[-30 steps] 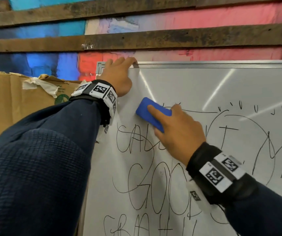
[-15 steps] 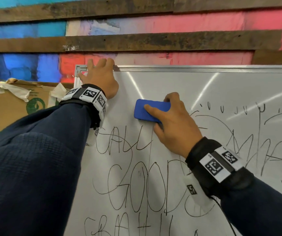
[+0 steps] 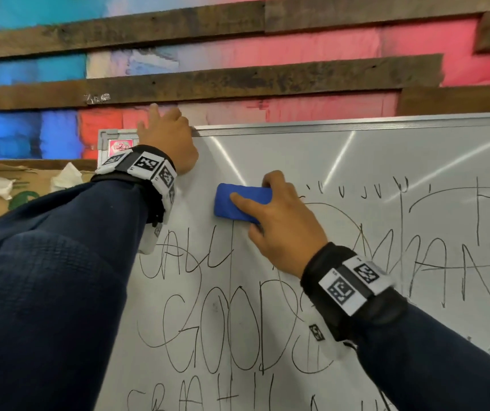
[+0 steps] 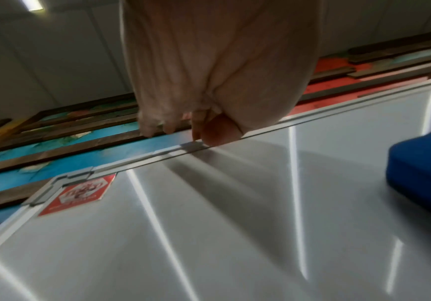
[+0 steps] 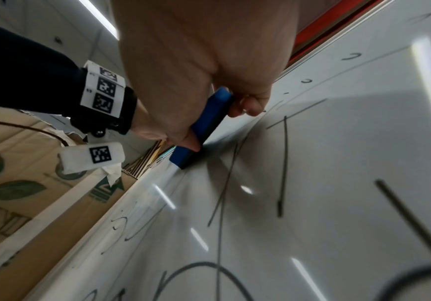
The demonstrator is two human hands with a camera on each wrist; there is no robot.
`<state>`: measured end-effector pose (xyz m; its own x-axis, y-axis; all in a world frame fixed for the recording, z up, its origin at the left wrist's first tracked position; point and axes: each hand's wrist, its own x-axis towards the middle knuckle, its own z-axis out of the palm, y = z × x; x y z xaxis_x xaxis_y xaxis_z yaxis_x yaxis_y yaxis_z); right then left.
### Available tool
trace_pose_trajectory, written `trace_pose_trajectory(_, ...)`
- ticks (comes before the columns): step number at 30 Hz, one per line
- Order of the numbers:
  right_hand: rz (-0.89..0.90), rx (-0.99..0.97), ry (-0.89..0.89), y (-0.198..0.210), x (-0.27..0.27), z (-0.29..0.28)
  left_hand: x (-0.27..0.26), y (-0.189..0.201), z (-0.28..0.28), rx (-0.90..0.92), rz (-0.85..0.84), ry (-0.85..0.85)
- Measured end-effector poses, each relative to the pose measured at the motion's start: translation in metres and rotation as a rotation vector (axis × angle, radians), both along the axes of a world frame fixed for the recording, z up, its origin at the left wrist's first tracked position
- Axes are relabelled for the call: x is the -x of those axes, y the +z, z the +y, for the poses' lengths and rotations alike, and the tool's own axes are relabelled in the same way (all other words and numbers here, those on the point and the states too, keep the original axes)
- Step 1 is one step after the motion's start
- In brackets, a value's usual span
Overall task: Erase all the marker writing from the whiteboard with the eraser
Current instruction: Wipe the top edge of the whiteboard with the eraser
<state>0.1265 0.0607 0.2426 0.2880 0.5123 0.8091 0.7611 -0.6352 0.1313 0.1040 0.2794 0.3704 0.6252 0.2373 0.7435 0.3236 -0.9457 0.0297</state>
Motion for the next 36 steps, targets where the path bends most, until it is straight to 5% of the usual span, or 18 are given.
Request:
trace_pose_trajectory(4, 0.028, -0.005, 0.006, 0.000, 0.000, -0.014, -0.002, -0.006, -0.005, 0.002, 0.025, -0.115)
trace_pose_trajectory(11, 0.007, -0.251, -0.045, -0.005, -0.015, -0.126, -0.010, -0.007, -0.033, 0.006, 0.012, 0.033)
trace_pose_trajectory(14, -0.006, -0.305, -0.050, -0.005, -0.021, -0.155, -0.014, 0.000, -0.045, -0.026, -0.012, -0.035)
trace_pose_trajectory(18, -0.024, -0.247, -0.047, -0.004, -0.019, -0.141, -0.012, -0.008, -0.059, 0.027, -0.011, -0.125)
trace_pose_trajectory(22, -0.017, -0.090, -0.044, -0.001, -0.013, -0.109, -0.016, -0.008, -0.078, 0.083, 0.019, -0.024)
trace_pose_trajectory(25, -0.019, -0.091, -0.046, 0.002, -0.013, -0.115, -0.021, -0.002, -0.090, -0.040, -0.014, 0.069)
trace_pose_trajectory(36, 0.000, -0.471, -0.118, -0.012, -0.029, -0.225, -0.028, -0.012, -0.121, 0.002, 0.002, -0.006)
